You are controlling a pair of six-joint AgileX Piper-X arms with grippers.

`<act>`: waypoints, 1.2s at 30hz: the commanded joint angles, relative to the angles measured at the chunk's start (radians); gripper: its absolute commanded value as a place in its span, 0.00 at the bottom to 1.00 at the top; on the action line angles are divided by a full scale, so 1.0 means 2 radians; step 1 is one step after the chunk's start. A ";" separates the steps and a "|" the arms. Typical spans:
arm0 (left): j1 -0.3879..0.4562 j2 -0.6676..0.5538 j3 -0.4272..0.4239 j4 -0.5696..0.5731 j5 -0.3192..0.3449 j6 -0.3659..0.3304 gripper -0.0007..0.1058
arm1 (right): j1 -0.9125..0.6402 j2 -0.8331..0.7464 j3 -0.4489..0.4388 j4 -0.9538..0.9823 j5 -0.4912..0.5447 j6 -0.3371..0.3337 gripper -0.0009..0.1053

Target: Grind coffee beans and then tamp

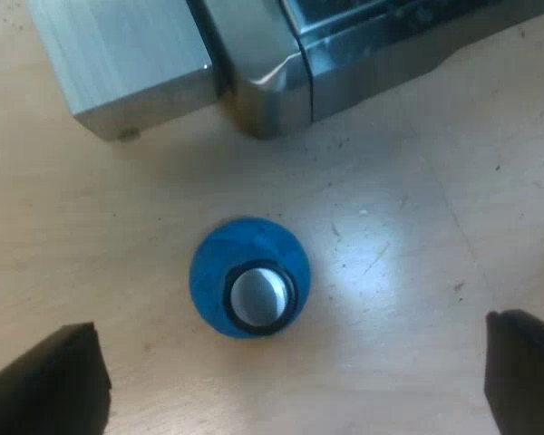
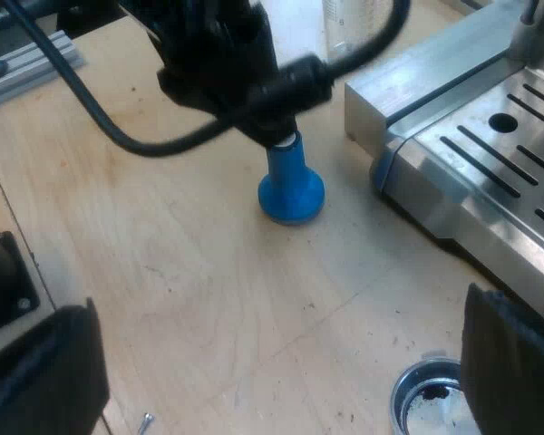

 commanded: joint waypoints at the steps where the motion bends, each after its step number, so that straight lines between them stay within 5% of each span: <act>1: -0.002 0.015 -0.003 -0.003 -0.006 0.001 0.81 | -0.002 -0.001 -0.001 0.000 0.001 -0.006 0.77; 15: -0.002 0.151 -0.001 -0.057 -0.005 0.002 0.81 | -0.002 -0.001 -0.001 0.000 0.024 -0.006 0.77; 29: -0.002 0.194 -0.001 -0.060 -0.004 0.002 0.80 | -0.002 -0.001 -0.001 0.000 0.024 -0.006 0.77; 32: -0.002 0.194 -0.001 -0.058 -0.004 0.002 0.67 | -0.002 -0.001 -0.001 0.000 0.024 -0.006 0.77; 36: -0.002 0.194 -0.001 -0.047 -0.004 0.002 0.37 | -0.002 -0.001 -0.001 0.000 0.024 -0.006 0.77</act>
